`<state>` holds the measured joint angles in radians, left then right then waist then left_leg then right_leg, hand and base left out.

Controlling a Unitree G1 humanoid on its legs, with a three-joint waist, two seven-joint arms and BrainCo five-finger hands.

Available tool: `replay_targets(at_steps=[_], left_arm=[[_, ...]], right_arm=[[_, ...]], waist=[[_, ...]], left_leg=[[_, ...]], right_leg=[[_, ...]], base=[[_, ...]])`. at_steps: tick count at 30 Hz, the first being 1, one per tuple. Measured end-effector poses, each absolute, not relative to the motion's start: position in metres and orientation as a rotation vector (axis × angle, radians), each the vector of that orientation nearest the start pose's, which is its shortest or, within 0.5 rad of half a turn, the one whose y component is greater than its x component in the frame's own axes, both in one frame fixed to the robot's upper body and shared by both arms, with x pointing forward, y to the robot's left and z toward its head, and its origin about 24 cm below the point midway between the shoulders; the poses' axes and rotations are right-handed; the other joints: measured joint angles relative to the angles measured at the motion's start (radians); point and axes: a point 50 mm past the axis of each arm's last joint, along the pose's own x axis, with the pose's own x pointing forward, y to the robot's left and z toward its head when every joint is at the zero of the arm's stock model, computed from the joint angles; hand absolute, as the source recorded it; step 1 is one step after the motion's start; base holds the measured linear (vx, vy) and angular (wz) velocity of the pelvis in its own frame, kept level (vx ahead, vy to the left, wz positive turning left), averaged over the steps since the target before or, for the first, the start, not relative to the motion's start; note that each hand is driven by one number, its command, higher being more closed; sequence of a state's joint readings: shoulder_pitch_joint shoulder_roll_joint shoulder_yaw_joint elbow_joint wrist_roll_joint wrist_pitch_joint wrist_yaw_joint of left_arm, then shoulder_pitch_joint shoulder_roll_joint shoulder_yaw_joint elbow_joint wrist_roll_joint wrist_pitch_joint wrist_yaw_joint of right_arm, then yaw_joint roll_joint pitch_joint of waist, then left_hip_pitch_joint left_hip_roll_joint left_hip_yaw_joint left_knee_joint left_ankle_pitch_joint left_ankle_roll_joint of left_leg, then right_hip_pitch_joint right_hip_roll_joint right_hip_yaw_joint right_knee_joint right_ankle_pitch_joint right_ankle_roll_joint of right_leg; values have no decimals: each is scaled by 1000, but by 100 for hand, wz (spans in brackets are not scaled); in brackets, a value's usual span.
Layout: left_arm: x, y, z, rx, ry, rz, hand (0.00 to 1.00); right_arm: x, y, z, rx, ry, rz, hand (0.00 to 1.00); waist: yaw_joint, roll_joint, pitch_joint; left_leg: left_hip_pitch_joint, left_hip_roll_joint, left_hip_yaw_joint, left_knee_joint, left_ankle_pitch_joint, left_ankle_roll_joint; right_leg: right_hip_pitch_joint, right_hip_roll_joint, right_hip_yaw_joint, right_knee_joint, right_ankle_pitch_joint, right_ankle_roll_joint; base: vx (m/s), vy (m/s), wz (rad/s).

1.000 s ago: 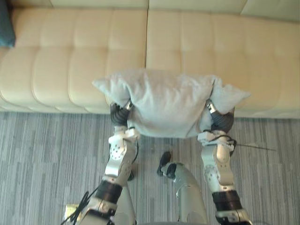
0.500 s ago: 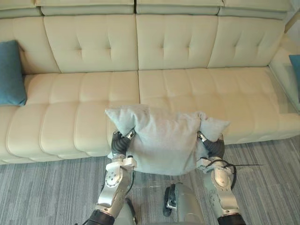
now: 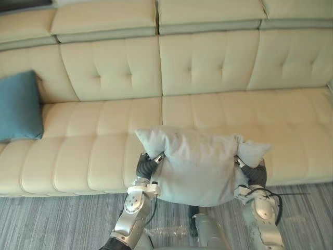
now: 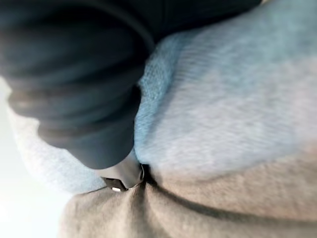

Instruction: Pick up cushions and gather them together orderly.

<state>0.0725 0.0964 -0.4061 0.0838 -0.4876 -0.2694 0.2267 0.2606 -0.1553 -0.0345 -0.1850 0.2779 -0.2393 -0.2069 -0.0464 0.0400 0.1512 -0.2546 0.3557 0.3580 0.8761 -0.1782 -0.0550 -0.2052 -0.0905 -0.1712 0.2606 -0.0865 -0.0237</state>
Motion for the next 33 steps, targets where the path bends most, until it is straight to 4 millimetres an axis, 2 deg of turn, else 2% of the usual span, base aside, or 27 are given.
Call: replay_targets(at_steps=[1,2,3,4,5,6,7,9,12,20,24,26,28,29,30,31,33], left_arm=[[225,94,23,-436,26,-65,100],[225,92,23,-439,24,-73,100],[224,89,23,-444,26,-87,100],[223,86,22,-448,33,-97,100],[222,84,22,-448,37,-102,100],[222,88,16,-418,59,-103,100],[220,90,9,-400,88,-99,100],[218,91,2,-386,116,-98,100],[217,93,1,-373,124,-101,100],[215,90,-1,-351,141,-128,100],[216,91,0,-328,131,-128,100],[223,94,5,-299,101,-107,100],[239,100,20,-268,29,-64,100],[244,101,25,-260,5,-50,100],[255,106,37,-251,-45,-16,100],[258,107,41,-251,-60,-6,100],[281,109,72,-245,-181,36,100]], right_arm=[[199,-210,63,121,-214,-300,100],[199,-211,64,120,-221,-304,100],[198,-214,63,114,-220,-318,100],[199,-218,61,105,-214,-330,100],[200,-220,60,100,-210,-334,100],[205,-218,47,123,-160,-351,100],[203,-216,36,138,-114,-366,100],[201,-216,26,141,-64,-374,100],[202,-215,21,142,-32,-376,100],[207,-218,19,127,-22,-370,100],[212,-217,17,130,-15,-369,100],[225,-213,23,136,-45,-354,100],[250,-205,44,114,-128,-330,100],[257,-201,51,118,-153,-321,100],[271,-194,66,115,-207,-303,100],[275,-192,70,110,-223,-299,100],[302,-186,103,84,-328,-288,100]], waist=[[1,5,-10],[1,5,-11],[1,11,-15],[3,23,-34],[5,36,-42],[-1,6,-57],[-1,-18,-66],[-3,-29,-75],[-2,-30,-76],[-12,-34,-93],[-16,-48,-107],[-15,-57,-112],[-14,-59,-113],[-14,-59,-113],[-14,-59,-108],[-14,-58,-107],[-13,-52,-69]], left_leg=[[-33,-3,21,-95,-32,11],[-33,-11,18,-159,-33,11],[-15,-44,-5,-331,-20,2],[4,-89,-56,-500,51,-15],[15,-98,-88,-565,80,-53],[46,-133,-80,-610,94,-56],[86,-169,-64,-662,110,-43],[121,-211,-54,-710,119,-29],[144,-248,-43,-738,126,-19],[192,-240,-43,-793,135,-26],[210,-241,-39,-824,147,-33],[194,-241,-36,-831,153,-33],[144,-243,-28,-836,170,-29],[127,-243,-25,-838,175,-27],[94,-244,-22,-839,187,-23],[84,-244,-21,-839,190,-22],[39,-244,-37,-839,211,-18]], right_leg=[[3,-9,-5,-19,2,3],[13,-12,-11,-25,4,6],[32,-18,-20,-42,7,24],[33,-12,-18,-57,7,47],[34,0,-8,-65,9,61],[53,-17,20,-93,24,86],[83,-42,27,-133,38,103],[109,-76,38,-176,51,125],[138,-101,70,-223,73,139],[135,-74,129,-229,75,130],[130,-68,144,-231,77,127],[108,-66,151,-234,88,124],[55,-66,160,-247,116,121],[39,-66,163,-255,126,120],[12,-66,165,-270,148,119],[3,-66,166,-273,152,119],[-24,-66,152,-288,176,117]], base=[[139,85,12],[126,130,21],[112,170,16],[105,185,5],[147,248,-3],[149,204,-1],[157,195,7],[110,161,5],[98,129,-7],[-4,-16,-19],[-28,-5,-11],[-62,-4,-9],[-78,0,-8],[-92,-7,-8],[-55,-7,-5],[-105,-17,2],[-105,-15,19]])
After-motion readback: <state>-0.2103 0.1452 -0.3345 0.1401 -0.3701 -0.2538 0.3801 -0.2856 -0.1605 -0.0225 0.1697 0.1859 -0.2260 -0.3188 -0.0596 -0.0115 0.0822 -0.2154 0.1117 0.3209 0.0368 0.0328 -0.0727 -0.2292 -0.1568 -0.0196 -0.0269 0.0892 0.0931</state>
